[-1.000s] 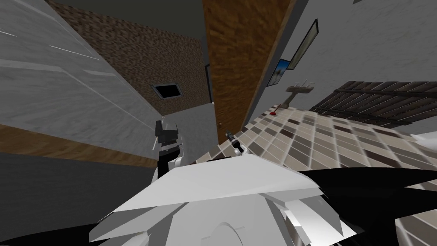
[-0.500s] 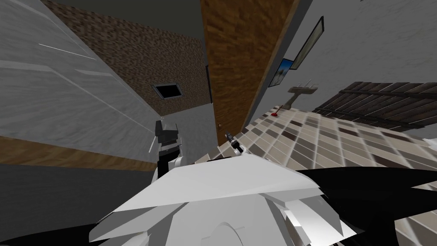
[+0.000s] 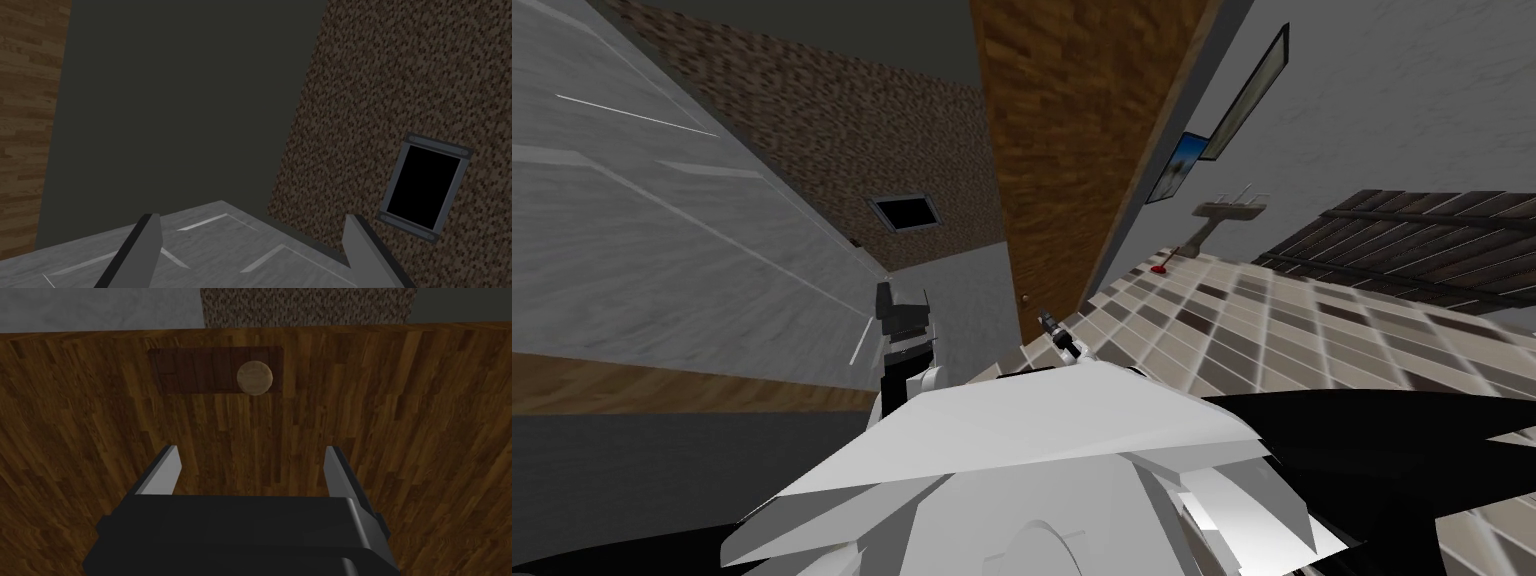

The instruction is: Push the door open

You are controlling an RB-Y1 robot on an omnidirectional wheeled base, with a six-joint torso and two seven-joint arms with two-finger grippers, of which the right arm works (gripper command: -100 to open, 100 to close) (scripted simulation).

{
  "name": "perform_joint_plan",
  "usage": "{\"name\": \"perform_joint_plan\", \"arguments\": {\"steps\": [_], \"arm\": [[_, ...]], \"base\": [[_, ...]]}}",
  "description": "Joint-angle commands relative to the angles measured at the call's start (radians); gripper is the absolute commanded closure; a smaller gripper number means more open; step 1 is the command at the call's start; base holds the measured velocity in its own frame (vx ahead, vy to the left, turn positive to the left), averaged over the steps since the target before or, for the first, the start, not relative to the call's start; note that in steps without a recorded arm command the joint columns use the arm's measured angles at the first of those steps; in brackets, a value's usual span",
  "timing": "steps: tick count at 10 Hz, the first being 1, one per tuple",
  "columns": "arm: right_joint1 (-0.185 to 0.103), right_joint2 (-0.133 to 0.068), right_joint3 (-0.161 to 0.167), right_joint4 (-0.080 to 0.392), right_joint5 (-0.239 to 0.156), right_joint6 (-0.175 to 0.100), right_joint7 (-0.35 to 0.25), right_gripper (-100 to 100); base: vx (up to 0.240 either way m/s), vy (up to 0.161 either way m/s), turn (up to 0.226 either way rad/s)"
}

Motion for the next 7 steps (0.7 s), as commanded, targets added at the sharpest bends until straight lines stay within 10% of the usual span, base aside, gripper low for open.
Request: {"name": "perform_joint_plan", "arguments": {"steps": [1,7], "arm": [[0.0,0.0,0.0,0.0,0.0,0.0,0.0,-100],[-0.008,0.017,-0.012,0.011,-0.017,0.012,0.026,-100]], "base": [[0.025,-0.01,0.005],[0.179,0.066,0.038]]}}
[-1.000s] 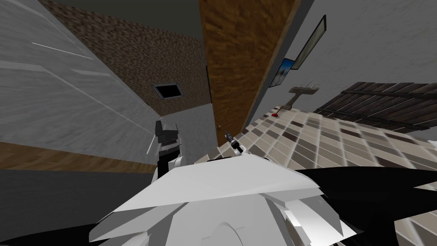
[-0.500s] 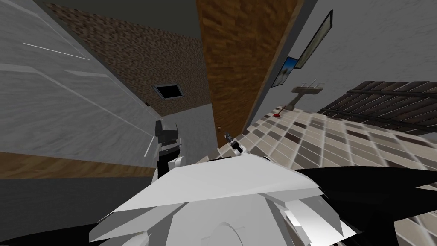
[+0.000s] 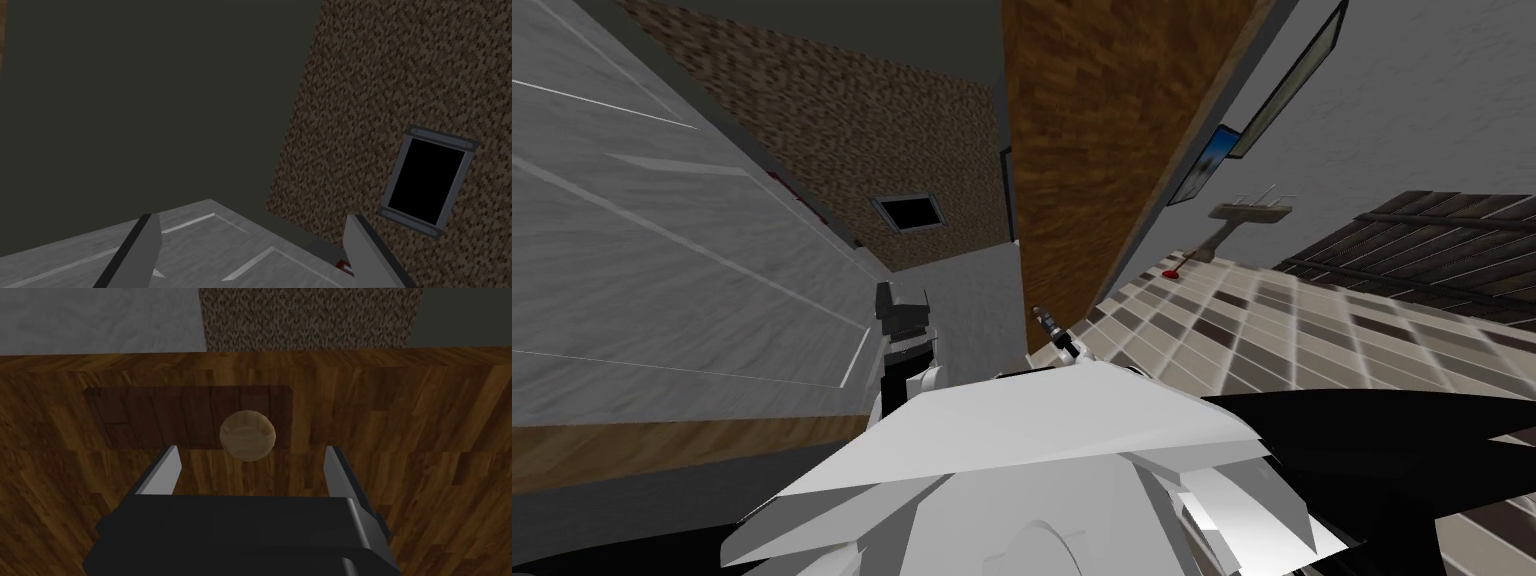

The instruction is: Push the door open

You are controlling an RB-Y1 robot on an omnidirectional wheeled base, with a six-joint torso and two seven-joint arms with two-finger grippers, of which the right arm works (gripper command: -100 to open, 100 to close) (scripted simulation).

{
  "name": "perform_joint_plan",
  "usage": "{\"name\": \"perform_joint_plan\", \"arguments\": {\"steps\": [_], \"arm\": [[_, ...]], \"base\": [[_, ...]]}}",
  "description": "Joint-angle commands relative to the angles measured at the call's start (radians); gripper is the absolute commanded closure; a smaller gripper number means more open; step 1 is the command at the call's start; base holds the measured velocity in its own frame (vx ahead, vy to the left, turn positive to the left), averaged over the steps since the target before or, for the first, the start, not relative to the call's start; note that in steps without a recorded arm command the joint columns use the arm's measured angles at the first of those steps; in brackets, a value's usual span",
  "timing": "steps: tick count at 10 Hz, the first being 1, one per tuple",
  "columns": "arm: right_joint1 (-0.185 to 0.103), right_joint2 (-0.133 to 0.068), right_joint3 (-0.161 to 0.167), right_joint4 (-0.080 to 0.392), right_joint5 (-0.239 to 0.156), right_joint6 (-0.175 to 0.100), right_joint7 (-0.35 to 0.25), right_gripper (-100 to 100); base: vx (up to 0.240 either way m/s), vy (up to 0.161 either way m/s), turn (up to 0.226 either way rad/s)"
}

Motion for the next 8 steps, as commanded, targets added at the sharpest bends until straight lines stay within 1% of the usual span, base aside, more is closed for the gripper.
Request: {"name": "perform_joint_plan", "arguments": {"steps": [1,2,3,4,8], "arm": [[-0.001,0.005,-0.003,0.001,-0.004,0.004,0.006,-100],[-0.002,0.008,-0.004,0.002,-0.005,0.005,0.008,-100],[-0.001,0.006,-0.003,0.005,-0.004,0.001,0.007,-100],[-0.001,0.006,-0.003,0.005,-0.004,0.001,0.007,100],[-0.001,0.006,-0.003,0.005,-0.004,0.001,0.007,100]], "base": [[0.211,0.081,0.031],[0.184,0.062,0.009],[0.066,0.025,-0.007],[-0.013,-0.002,0.006],[-0.013,-0.006,0.002]]}}
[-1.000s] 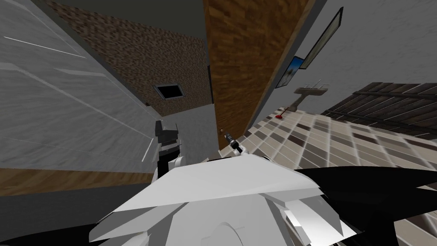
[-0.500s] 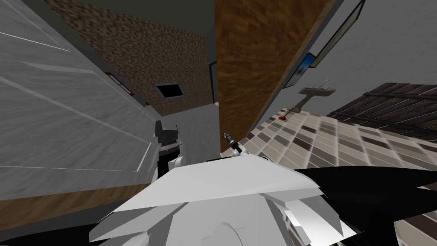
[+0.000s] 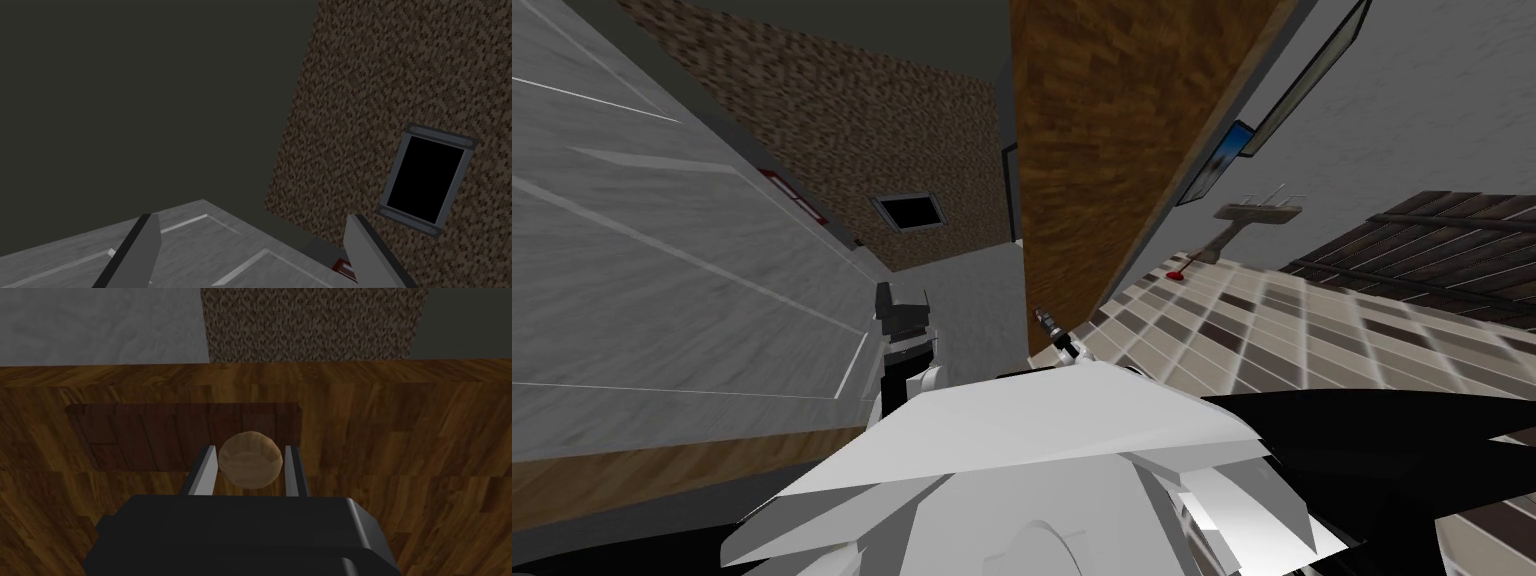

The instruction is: Push the door open

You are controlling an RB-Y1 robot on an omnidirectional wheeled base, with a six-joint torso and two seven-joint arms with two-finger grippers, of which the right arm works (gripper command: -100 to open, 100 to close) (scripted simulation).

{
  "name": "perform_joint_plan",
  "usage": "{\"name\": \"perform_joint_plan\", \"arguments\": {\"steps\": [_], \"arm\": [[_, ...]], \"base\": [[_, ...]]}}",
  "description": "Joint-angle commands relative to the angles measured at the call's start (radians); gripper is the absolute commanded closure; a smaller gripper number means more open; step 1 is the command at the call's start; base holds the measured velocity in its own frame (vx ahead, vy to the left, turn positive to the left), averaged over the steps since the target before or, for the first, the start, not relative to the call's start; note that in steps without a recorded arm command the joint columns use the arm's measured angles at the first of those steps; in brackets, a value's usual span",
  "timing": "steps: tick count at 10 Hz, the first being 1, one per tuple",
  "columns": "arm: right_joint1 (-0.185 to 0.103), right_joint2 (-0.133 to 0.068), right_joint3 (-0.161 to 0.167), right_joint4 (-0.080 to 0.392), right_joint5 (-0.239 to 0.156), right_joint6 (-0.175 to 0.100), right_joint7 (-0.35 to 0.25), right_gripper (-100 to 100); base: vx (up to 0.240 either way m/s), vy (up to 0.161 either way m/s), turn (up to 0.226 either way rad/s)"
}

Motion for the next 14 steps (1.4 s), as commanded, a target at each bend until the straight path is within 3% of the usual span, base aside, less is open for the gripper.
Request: {"name": "perform_joint_plan", "arguments": {"steps": [1,10,12,14], "arm": [[0.0,0.0,-0.001,-0.001,-0.001,-0.002,-0.001,100],[0.002,-0.02,-0.076,0.002,-0.064,0.016,0.058,100],[0.002,-0.02,-0.076,0.002,-0.064,0.016,0.058,100],[0.002,-0.023,-0.104,0.002,-0.088,0.022,0.08,100]], "base": [[0.0,0.0,0.0],[0.162,0.095,-0.034],[0.092,0.051,-0.004],[0.168,0.12,-0.095]]}}
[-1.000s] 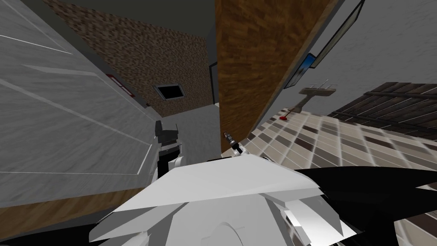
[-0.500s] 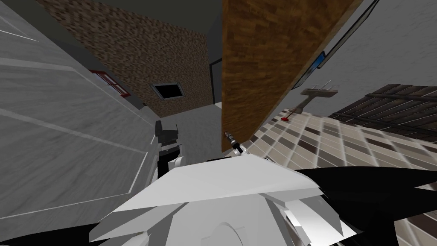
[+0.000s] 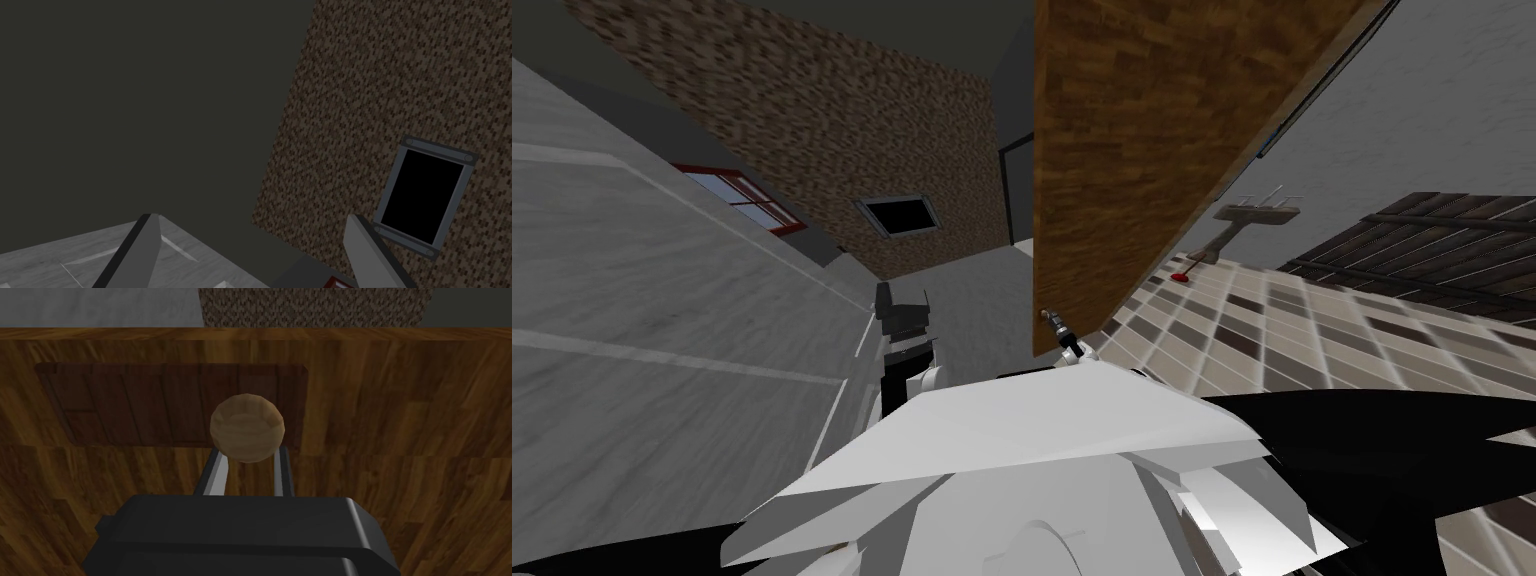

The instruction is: Push the door open

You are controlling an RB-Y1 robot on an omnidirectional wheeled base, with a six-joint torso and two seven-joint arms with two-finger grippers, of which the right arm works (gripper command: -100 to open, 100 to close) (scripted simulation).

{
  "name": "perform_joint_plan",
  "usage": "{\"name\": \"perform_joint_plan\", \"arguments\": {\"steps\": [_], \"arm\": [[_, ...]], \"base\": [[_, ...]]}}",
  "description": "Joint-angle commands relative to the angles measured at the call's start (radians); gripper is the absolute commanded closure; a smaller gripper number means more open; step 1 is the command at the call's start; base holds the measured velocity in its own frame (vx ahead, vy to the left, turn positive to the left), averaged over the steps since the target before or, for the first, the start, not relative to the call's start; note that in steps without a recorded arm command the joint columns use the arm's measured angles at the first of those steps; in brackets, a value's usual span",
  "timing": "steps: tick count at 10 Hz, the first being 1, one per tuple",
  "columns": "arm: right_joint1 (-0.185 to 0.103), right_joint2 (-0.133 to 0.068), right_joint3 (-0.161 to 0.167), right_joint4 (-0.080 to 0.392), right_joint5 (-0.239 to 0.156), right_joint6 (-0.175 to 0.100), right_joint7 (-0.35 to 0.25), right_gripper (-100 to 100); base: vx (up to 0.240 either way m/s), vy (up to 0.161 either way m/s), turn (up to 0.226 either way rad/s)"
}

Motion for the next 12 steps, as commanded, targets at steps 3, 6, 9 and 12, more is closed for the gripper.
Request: {"name": "perform_joint_plan", "arguments": {"steps": [3,6,9,12], "arm": [[0.014,-0.006,-0.007,-0.024,-0.007,0.005,0.0,-100],[0.015,-0.004,-0.003,-0.029,-0.005,0.006,-0.008,-100],[0.016,0.002,0.001,-0.034,-0.003,0.008,-0.016,-100],[0.016,-0.001,-0.004,-0.03,-0.006,0.004,-0.009,-100]], "base": [[-0.02,0.055,-0.05],[-0.211,-0.012,-0.028],[-0.234,0.017,-0.035],[0.051,0.015,0.014]]}}
